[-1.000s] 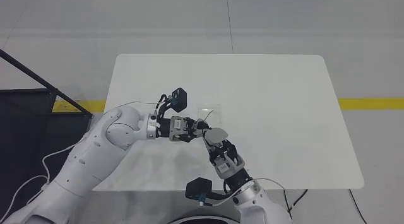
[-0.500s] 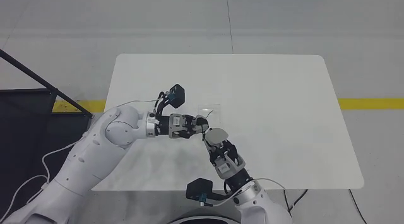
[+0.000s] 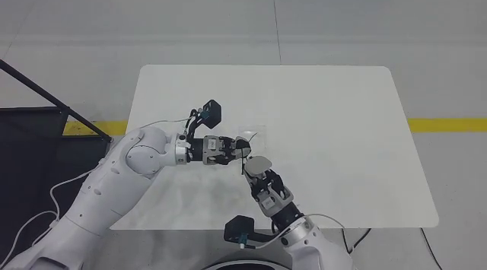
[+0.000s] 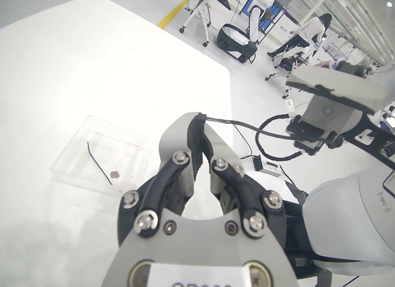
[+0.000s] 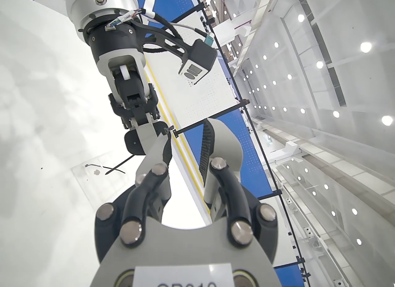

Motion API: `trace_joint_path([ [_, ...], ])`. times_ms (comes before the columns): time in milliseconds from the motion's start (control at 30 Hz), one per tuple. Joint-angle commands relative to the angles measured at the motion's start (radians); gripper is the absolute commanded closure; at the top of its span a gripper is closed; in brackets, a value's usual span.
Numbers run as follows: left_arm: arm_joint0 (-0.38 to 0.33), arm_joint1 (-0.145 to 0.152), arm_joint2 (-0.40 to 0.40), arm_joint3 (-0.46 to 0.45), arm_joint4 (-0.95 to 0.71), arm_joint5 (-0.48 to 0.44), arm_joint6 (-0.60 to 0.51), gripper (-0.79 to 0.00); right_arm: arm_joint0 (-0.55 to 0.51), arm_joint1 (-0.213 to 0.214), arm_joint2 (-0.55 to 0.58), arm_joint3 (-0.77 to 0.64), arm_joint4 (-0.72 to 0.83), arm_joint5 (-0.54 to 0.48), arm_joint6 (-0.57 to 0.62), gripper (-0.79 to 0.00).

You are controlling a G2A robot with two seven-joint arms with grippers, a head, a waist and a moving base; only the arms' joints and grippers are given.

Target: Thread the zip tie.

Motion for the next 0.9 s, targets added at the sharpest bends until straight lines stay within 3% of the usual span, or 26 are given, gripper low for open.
trace_joint_path([
  [0, 0.000, 0.000, 0.000, 0.000, 0.001, 0.000, 0.001, 0.000, 0.003, 0.000, -0.001, 0.000, -0.002, -0.012, 0.001, -0.259],
  [667, 0.008, 0.000, -0.004, -0.007, 0.030, -0.024, 0.001, 0.000, 0.031, 0.000, -0.016, 0.015, -0.015, -0.086, 0.012, -0.182],
  [733, 0.008, 0.000, -0.004, -0.007, 0.033, -0.027, 0.001, 0.000, 0.035, 0.000, -0.018, 0.017, -0.015, -0.089, 0.013, -0.126],
  [767, 0.008, 0.000, -0.003, -0.007, 0.034, -0.028, 0.000, 0.000, 0.036, 0.000, -0.020, 0.018, -0.014, -0.090, 0.013, -0.034],
  [800, 0.008, 0.000, -0.003, -0.007, 0.035, -0.029, 0.000, 0.000, 0.038, 0.000, -0.021, 0.018, -0.015, -0.092, 0.013, 0.000],
  [867, 0.008, 0.000, -0.003, -0.007, 0.036, -0.031, 0.001, 0.000, 0.039, -0.001, -0.022, 0.019, -0.015, -0.093, 0.014, 0.000],
])
